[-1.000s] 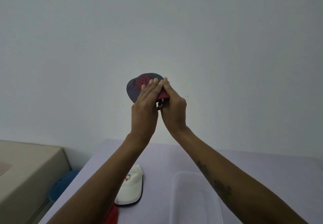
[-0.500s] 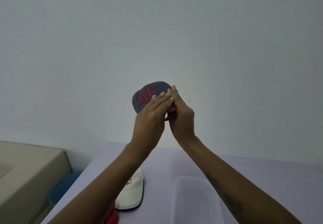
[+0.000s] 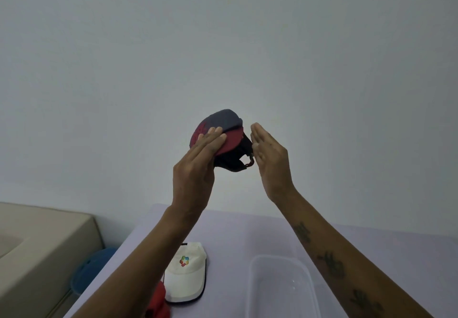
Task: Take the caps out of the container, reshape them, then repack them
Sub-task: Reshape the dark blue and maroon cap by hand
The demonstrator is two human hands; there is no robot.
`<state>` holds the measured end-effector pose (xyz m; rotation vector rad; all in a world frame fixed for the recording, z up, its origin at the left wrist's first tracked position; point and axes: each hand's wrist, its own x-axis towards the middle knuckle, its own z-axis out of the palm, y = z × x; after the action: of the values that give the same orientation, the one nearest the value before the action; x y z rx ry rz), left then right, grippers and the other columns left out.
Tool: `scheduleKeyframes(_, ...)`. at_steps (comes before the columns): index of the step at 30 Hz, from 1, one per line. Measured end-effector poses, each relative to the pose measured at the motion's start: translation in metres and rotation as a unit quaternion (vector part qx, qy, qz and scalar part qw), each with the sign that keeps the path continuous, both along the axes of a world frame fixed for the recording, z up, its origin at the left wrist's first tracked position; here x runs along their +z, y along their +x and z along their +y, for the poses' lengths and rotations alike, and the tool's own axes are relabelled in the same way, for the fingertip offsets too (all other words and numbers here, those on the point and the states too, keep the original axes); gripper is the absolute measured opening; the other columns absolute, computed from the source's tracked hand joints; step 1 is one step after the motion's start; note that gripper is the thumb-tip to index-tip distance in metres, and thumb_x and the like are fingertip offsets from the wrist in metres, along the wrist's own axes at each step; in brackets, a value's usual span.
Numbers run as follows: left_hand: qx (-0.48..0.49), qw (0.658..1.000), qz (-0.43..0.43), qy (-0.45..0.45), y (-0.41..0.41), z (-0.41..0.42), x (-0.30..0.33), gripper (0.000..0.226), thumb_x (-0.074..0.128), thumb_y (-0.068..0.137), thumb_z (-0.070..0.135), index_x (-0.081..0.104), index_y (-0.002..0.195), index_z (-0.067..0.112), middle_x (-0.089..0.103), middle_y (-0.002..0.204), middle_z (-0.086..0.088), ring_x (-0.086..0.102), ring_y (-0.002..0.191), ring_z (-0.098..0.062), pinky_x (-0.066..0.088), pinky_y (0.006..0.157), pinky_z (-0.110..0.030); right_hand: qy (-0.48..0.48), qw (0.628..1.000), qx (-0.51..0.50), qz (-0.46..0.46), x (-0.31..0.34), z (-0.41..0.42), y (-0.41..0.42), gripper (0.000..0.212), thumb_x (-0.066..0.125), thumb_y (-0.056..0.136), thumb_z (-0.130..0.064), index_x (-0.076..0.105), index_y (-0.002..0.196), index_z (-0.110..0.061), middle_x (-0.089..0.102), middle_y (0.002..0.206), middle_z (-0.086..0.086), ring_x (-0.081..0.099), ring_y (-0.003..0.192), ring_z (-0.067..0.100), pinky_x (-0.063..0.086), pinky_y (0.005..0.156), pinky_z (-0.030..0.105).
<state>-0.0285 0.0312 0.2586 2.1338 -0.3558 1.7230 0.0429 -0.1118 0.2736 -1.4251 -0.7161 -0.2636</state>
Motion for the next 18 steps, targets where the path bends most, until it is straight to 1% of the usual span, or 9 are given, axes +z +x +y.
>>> scheduleKeyframes(1,-0.007,1.000,-0.002,-0.007,-0.002,-0.003,-0.001,0.039,0.071,0.079,-0.010,0.065,0.117,0.000,0.063,0.126,-0.011,0.058,0.121,-0.021,0.049,0.100,-0.043,-0.003,1.000,0.009,0.016,0.003,-0.003,-0.001,0.054,0.047,0.093,-0.001,0.036,0.145,-0.014,0.046,0.144,-0.007,0.042,0.134,0.006,0.037,0.108,0.024)
scheduleKeyframes(2,-0.018,1.000,-0.004,-0.017,-0.006,-0.007,0.001,0.034,0.068,0.083,-0.006,0.065,0.117,-0.001,0.063,0.126,-0.011,0.058,0.122,-0.021,0.049,0.100,-0.041,-0.022,1.000,0.011,-0.003,0.003,-0.005,-0.001,0.061,0.048,0.091,0.002,0.032,0.147,-0.016,0.039,0.149,-0.006,0.035,0.138,0.006,0.035,0.110,0.024)
scheduleKeyframes(5,-0.059,0.996,-0.007,-0.067,-0.011,-0.007,0.008,0.025,0.054,0.094,0.009,0.066,0.115,0.002,0.064,0.123,-0.008,0.060,0.118,-0.015,0.049,0.099,-0.027,-0.120,0.981,-0.030,-0.152,0.007,-0.002,0.004,0.070,0.052,0.089,0.003,0.029,0.147,-0.027,0.026,0.156,-0.008,0.022,0.144,0.006,0.030,0.115,0.028)
scheduleKeyframes(7,-0.065,0.993,-0.009,-0.098,-0.011,0.015,0.019,0.026,0.056,0.091,-0.002,0.066,0.114,0.005,0.065,0.120,-0.005,0.061,0.115,-0.010,0.049,0.096,-0.021,-0.141,0.956,-0.048,-0.252,0.021,0.020,0.016,0.061,0.053,0.092,-0.004,0.035,0.145,-0.027,0.026,0.156,-0.006,0.018,0.146,0.013,0.024,0.118,0.037)
scheduleKeyframes(9,-0.085,0.991,0.013,-0.100,-0.010,0.021,0.022,0.030,0.057,0.088,-0.007,0.067,0.114,0.005,0.067,0.118,-0.004,0.063,0.113,-0.008,0.049,0.095,-0.020,-0.131,0.939,-0.089,-0.306,0.027,0.025,0.021,0.047,0.050,0.093,-0.002,0.049,0.137,-0.019,0.043,0.148,0.000,0.031,0.142,0.019,0.025,0.118,0.043)
scheduleKeyframes(10,-0.087,0.991,0.030,-0.101,-0.011,0.022,0.020,0.030,0.058,0.088,-0.006,0.068,0.114,0.005,0.068,0.116,-0.003,0.063,0.111,-0.007,0.050,0.093,-0.020,-0.119,0.930,-0.115,-0.328,0.027,0.027,0.023,0.041,0.049,0.092,0.001,0.058,0.129,-0.014,0.055,0.138,0.003,0.044,0.134,0.021,0.032,0.114,0.044)
scheduleKeyframes(12,-0.075,0.991,0.060,-0.095,-0.013,0.023,0.019,0.028,0.060,0.089,0.000,0.068,0.114,0.008,0.070,0.113,0.001,0.065,0.106,-0.005,0.052,0.090,-0.022,-0.096,0.918,-0.152,-0.353,0.022,0.026,0.023,0.032,0.051,0.089,0.005,0.068,0.114,-0.007,0.067,0.115,0.007,0.061,0.111,0.022,0.048,0.097,0.041)
scheduleKeyframes(14,-0.052,0.992,0.065,-0.090,-0.014,0.022,0.023,0.026,0.063,0.088,0.004,0.070,0.112,0.012,0.072,0.109,0.004,0.066,0.101,-0.004,0.053,0.087,-0.022,-0.085,0.912,-0.177,-0.360,0.017,0.026,0.022,0.028,0.052,0.087,0.005,0.070,0.105,-0.004,0.069,0.102,0.007,0.065,0.097,0.021,0.053,0.083,0.036)
scheduleKeyframes(18,-0.024,0.997,0.031,-0.064,-0.011,0.017,0.022,0.023,0.062,0.087,0.004,0.072,0.106,0.011,0.072,0.105,0.004,0.066,0.098,-0.006,0.051,0.084,-0.013,-0.053,0.910,-0.202,-0.359,0.011,0.026,0.014,0.029,0.050,0.084,0.006,0.069,0.100,-0.008,0.067,0.090,0.007,0.063,0.084,0.022,0.053,0.072,0.035)
